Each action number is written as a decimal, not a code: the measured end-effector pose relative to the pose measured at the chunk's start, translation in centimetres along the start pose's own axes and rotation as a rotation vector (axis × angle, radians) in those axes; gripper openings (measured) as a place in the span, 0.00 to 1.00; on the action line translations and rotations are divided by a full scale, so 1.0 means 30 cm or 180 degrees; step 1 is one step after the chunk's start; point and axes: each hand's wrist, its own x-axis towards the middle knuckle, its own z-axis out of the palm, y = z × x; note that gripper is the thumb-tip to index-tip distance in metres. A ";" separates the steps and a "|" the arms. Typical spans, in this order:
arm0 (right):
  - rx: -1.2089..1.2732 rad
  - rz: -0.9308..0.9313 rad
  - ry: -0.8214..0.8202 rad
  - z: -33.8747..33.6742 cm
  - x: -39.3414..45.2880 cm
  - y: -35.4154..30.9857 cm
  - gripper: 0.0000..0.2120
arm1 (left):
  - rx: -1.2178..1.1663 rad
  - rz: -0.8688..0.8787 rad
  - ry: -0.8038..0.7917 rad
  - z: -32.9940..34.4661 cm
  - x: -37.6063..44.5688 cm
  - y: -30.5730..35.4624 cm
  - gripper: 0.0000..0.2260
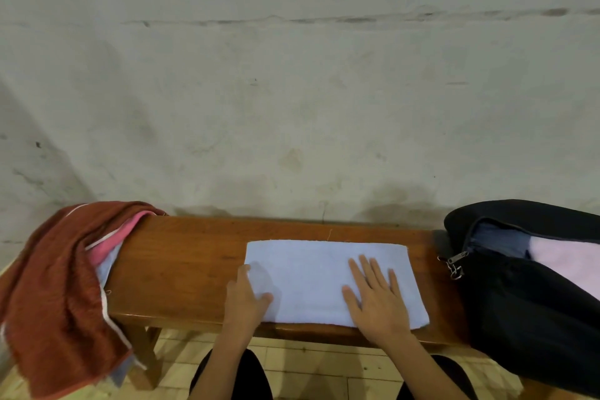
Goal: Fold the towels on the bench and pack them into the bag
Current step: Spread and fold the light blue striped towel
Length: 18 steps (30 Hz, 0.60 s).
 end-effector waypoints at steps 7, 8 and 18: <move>-0.0025 -0.0134 0.0093 -0.009 -0.029 0.106 0.38 | -0.0232 -0.0185 0.0014 -0.027 0.019 -0.036 0.34; -0.0067 -0.0136 0.0118 -0.007 -0.032 0.128 0.37 | -0.0248 -0.0175 0.0014 -0.032 0.017 -0.041 0.34; 0.0173 -0.0078 0.0428 -0.063 -0.138 0.188 0.25 | -0.0175 0.0097 0.0163 -0.038 -0.018 -0.092 0.22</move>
